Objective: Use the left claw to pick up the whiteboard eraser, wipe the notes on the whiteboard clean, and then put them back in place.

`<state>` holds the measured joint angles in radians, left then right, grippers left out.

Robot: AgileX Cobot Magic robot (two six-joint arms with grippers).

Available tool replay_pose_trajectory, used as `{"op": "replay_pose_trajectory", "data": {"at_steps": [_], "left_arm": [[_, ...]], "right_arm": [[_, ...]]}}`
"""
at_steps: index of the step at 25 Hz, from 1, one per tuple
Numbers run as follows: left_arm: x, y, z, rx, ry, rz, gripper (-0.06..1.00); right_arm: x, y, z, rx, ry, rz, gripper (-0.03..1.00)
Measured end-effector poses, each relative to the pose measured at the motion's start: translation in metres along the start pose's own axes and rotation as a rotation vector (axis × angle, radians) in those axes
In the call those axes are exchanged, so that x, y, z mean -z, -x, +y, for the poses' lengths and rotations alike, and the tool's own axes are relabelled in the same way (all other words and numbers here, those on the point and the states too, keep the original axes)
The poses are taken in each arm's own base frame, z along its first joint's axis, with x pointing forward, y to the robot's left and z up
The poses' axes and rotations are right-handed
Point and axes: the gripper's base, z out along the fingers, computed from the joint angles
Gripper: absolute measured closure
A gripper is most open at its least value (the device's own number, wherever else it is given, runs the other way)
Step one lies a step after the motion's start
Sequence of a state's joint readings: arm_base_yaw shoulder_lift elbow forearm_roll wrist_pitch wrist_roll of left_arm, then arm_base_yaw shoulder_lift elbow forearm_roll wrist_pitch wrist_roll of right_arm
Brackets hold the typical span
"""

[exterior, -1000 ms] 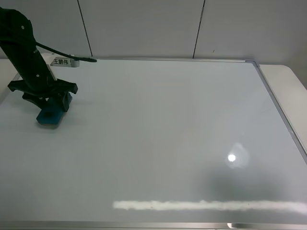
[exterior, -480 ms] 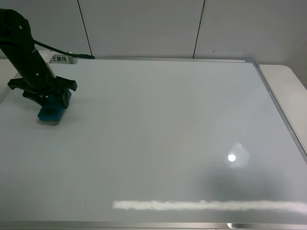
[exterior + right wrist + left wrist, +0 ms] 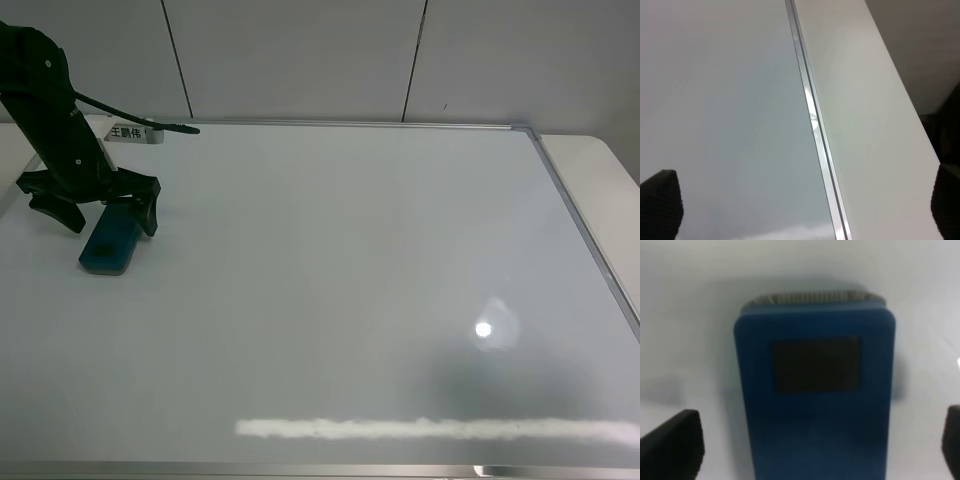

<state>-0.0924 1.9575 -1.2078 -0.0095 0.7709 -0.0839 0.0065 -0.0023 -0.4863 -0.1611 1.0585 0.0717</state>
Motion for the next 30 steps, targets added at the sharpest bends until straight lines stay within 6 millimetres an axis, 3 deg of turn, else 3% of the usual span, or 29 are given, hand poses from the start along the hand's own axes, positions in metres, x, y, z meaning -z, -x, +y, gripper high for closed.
{"op": "replay_pose_trajectory", "data": {"at_steps": [3,6,10,13,20,26,30], "left_arm": [[0.004,0.000,0.000,-0.001,0.000,-0.006,-0.04],[0.023,0.000,0.000,-0.002,-0.003,-0.047,-0.04],[0.075,-0.007,0.001,-0.007,-0.008,-0.168,-0.04],[0.119,-0.025,0.005,-0.038,0.021,-0.305,-0.04],[0.210,-0.103,0.036,0.023,0.107,-0.541,-0.05],[0.250,-0.186,0.061,0.153,0.230,-0.626,-0.05],[0.259,-0.239,0.064,0.233,0.283,-0.686,-0.05]], "right_arm": [[0.000,0.000,0.000,0.000,0.000,0.000,-0.02],[0.000,0.000,0.000,0.000,0.000,0.000,-0.02],[0.000,0.000,0.000,0.000,0.000,0.000,-0.02],[0.000,0.000,0.000,0.000,0.000,0.000,-0.02],[0.000,0.000,0.000,0.000,0.000,0.000,-0.02],[0.000,0.000,0.000,0.000,0.000,0.000,-0.02],[0.000,0.000,0.000,0.000,0.000,0.000,-0.02]]}}
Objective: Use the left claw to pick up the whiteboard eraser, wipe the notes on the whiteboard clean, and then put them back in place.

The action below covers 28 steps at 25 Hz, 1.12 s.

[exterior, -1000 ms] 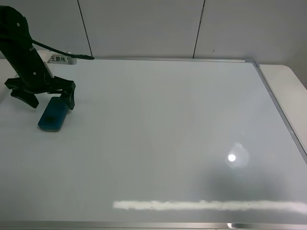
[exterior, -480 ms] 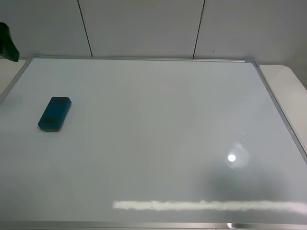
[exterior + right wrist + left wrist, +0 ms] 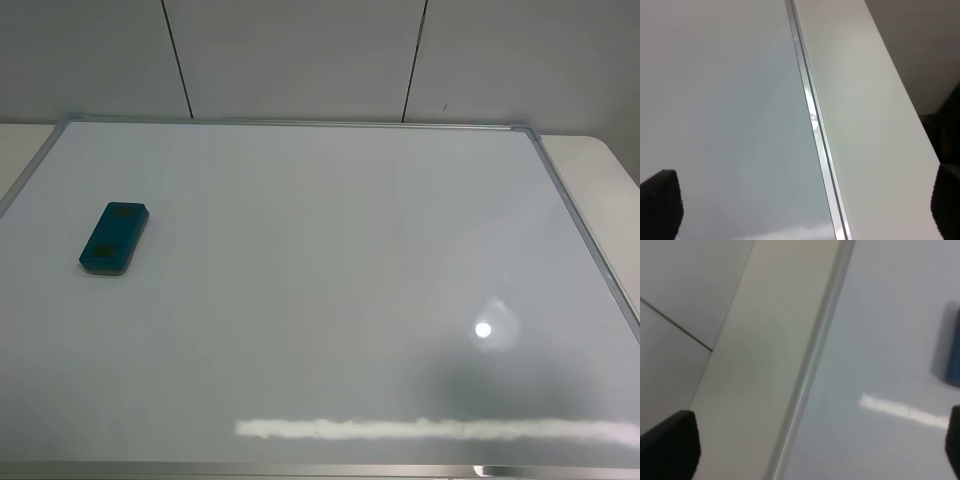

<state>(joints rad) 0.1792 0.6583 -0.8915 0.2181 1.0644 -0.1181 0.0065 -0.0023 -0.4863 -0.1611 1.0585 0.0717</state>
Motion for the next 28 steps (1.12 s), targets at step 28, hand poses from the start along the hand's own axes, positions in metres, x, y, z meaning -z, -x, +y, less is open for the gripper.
{"op": "replay_pose_trajectory", "data": {"at_steps": [28], "left_arm": [[0.043,-0.125,-0.007,-0.031,-0.294,-0.360,-0.05]], "right_arm": [[0.000,0.000,0.000,0.000,0.000,0.000,-0.02]]}}
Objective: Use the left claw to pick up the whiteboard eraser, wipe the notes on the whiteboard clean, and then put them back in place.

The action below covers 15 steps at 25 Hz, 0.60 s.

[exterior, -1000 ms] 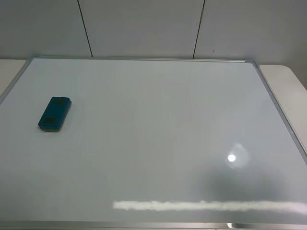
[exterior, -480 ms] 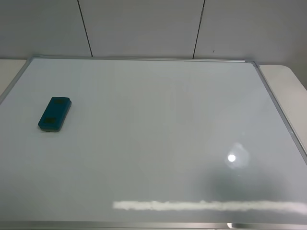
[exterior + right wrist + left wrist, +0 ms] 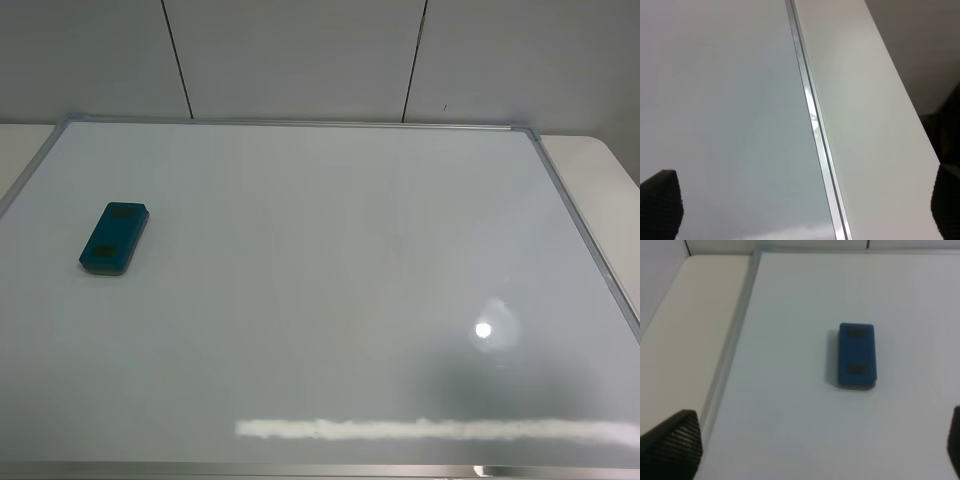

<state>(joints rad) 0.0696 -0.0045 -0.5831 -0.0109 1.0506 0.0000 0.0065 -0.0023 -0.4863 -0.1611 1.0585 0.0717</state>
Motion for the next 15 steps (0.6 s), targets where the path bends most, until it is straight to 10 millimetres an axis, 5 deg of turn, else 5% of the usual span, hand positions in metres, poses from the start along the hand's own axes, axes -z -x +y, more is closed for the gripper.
{"op": "replay_pose_trajectory", "data": {"at_steps": [15], "left_arm": [[-0.017,-0.016,-0.001,0.007,-0.010,0.078,-0.05]], "right_arm": [[0.000,0.000,0.000,-0.001,0.001,0.000,-0.02]]}}
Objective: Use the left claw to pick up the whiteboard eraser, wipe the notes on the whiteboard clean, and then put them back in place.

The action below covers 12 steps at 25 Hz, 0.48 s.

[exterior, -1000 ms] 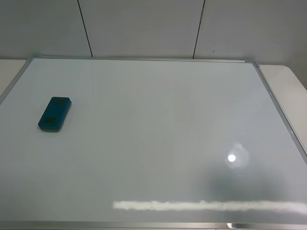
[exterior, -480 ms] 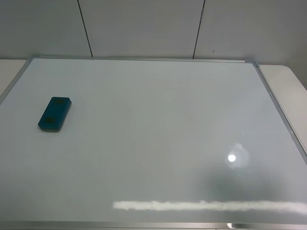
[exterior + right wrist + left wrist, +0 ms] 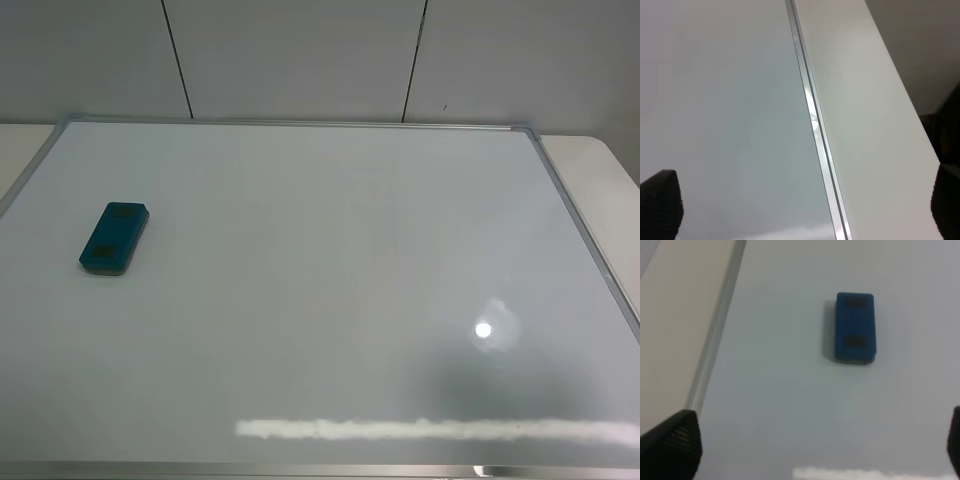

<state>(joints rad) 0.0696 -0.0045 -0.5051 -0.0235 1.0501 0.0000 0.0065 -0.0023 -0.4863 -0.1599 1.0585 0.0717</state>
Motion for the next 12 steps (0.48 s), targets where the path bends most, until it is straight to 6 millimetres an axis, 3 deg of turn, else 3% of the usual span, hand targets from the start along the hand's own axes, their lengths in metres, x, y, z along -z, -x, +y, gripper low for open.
{"op": "replay_pose_trajectory", "data": {"at_steps": [12], "left_arm": [[0.0002,-0.0001,0.0000,-0.036,-0.087,0.002,-0.05]], "right_arm": [[0.0000,0.0000,0.0000,0.000,0.000,0.000,-0.02]]}}
